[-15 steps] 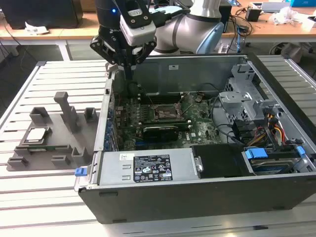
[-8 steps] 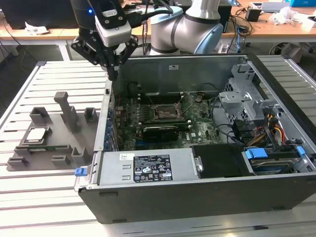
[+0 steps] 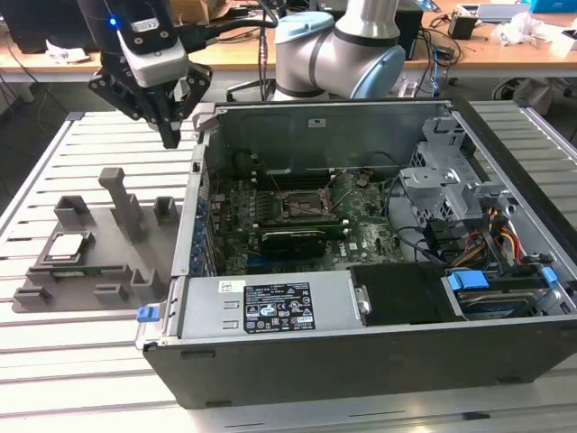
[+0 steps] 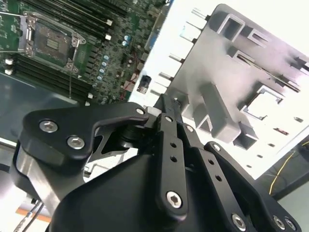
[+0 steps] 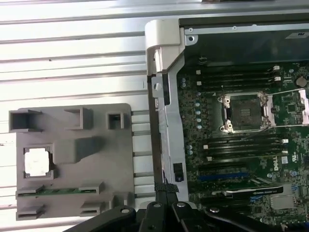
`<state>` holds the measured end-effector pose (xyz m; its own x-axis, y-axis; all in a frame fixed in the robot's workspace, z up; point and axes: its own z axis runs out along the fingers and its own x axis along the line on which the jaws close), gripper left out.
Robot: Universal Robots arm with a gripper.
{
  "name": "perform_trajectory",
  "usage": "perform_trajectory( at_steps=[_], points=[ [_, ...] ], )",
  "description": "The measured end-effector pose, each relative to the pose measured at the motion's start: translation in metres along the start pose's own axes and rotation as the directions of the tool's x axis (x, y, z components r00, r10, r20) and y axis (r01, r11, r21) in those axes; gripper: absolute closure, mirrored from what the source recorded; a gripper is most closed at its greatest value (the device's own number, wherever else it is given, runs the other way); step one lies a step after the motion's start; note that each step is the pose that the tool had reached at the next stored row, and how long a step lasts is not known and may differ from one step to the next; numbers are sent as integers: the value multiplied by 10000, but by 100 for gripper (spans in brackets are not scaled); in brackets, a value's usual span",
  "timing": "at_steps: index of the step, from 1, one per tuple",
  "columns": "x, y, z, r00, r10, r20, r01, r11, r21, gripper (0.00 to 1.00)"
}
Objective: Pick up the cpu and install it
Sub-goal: 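Reach for the cpu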
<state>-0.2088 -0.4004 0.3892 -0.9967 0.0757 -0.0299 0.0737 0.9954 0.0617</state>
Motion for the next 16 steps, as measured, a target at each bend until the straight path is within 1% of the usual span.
perform_trajectory(
  at_steps=[1,3,6,9,10,14,16],
  points=[
    [41,-3,-1,10000,0,0,0,10000,1,89],
    [93,-6,-3,10000,2,0,-2,10000,1,89],
    [212,-15,-6,10000,0,0,0,10000,0,89],
    [301,-21,-8,10000,2,0,-2,10000,0,89],
    [359,-25,-10,10000,0,0,0,10000,0,89],
    [472,-33,-13,10000,1,0,-1,10000,0,89],
    [586,-41,-16,10000,0,0,0,10000,0,89]
  ],
)
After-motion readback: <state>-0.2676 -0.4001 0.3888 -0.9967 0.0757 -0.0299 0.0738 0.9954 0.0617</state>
